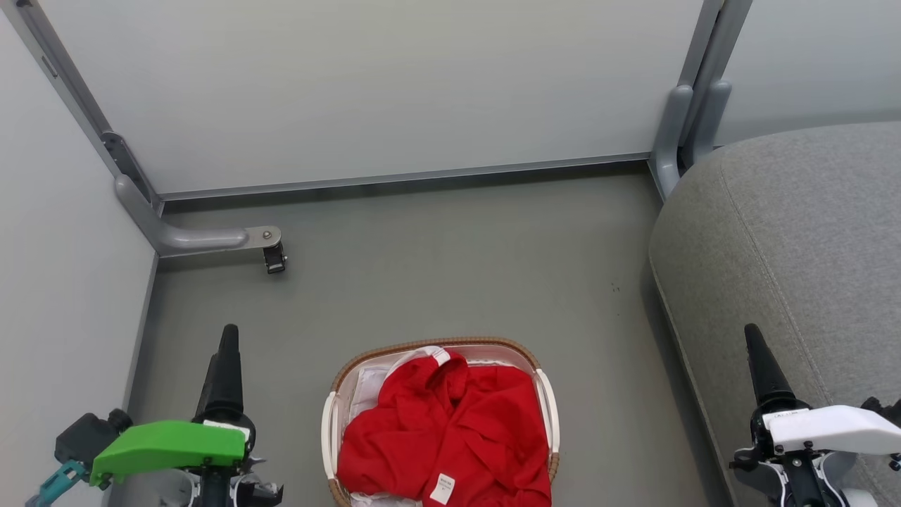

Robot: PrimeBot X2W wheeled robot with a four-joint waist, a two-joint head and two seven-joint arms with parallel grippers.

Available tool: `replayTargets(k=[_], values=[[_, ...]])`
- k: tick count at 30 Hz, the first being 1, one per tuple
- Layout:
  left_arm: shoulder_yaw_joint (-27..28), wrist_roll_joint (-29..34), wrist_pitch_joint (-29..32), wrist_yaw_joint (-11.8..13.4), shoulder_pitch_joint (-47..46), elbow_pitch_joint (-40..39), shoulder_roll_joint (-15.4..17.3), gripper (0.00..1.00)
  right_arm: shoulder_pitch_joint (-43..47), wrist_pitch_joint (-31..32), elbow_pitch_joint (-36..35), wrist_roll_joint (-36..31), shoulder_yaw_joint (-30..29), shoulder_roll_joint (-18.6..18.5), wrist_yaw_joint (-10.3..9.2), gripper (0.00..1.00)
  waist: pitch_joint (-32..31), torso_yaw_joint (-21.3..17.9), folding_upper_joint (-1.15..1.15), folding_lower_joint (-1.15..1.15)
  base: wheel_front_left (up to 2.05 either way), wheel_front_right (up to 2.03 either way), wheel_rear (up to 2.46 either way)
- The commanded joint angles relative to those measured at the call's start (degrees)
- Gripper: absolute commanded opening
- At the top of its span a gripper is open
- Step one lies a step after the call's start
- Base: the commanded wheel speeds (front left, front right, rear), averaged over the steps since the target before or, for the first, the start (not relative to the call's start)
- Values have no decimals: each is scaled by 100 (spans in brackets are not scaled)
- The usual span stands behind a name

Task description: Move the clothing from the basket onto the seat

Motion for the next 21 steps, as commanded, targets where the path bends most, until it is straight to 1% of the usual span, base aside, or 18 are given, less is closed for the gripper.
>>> replayTargets(k=[1,8,17,21], values=[[-64,364,-57,24,-29,-150,28,100,1,-63,-166,-319,15,-41,1,100,3,-2,0,0,0,0,0],[-266,1295,-205,134,37,-293,33,100,66,-212,-487,-1531,214,-47,1,100,15,-9,0,0,0,0,0],[-471,2182,-376,250,114,-297,39,100,148,-384,-661,-2655,360,-55,2,100,28,4,0,0,0,0,0],[-525,2507,-450,281,142,-288,40,100,169,-457,-685,-3034,399,-57,2,100,31,10,0,0,0,0,0]])
